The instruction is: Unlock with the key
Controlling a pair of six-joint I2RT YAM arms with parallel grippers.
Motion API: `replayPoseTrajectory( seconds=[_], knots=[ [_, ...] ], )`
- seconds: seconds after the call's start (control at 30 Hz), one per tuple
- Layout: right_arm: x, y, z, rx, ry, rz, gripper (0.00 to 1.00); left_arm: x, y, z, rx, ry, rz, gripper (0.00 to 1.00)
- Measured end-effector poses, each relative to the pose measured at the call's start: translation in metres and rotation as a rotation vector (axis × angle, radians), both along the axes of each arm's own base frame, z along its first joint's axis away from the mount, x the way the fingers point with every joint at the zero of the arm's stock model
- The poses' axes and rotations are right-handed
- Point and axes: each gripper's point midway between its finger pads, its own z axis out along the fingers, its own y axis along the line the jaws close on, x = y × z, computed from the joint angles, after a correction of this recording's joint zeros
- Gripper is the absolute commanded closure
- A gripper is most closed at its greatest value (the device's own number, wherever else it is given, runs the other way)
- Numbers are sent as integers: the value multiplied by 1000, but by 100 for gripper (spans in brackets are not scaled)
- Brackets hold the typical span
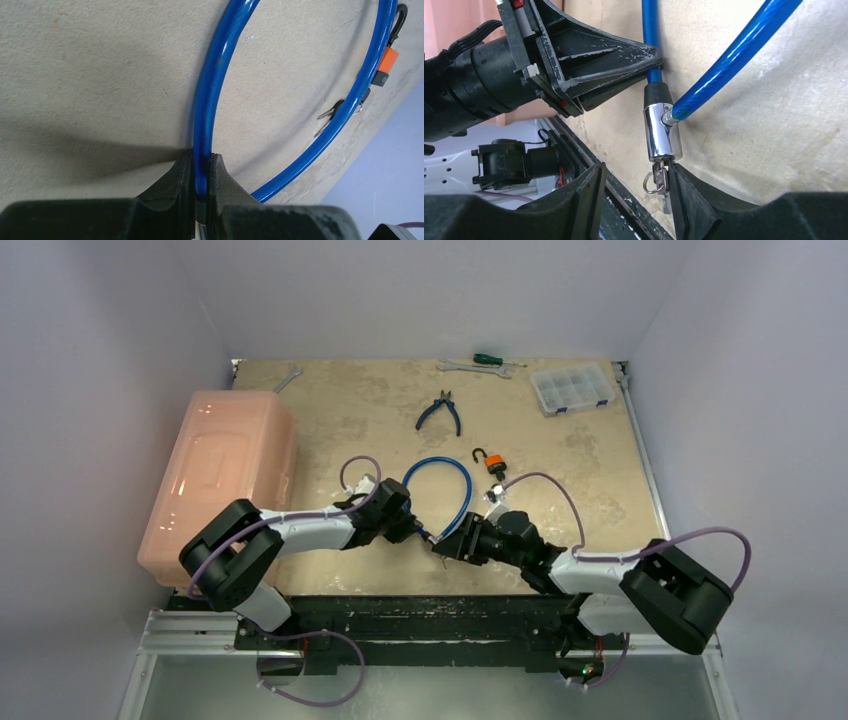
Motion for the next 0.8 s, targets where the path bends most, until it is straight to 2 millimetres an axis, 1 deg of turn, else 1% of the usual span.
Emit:
replayPoseTrajectory(
  seconds=[0.1,0.2,0.33,0.57,0.67,0.77,0.8],
  knots=[
    [-2,-5,-1,-18,-8,-6,50,1,-3,-1,-3,7,-6,100],
    [-1,-10,-5,-44,-7,-17,52,1,-5,-1,-6,12,-9,100],
    [-2,-12,-13,-71,5,-19,58,1,-6,-2,-8,14,-12,100],
    [-3,-15,-32,-116,36,-19,71,1,-8,-2,-19,16,-17,100],
    [-2,-15,-35,-121,37,-20,81,1,-9,-2,-23,16,-19,100],
    [-2,-15,-37,-126,36,-18,100,2,-9,-2,-26,16,-18,100],
    [-2,-15,-37,-126,34,-16,100,2,-9,-1,-26,16,-17,100]
  ],
)
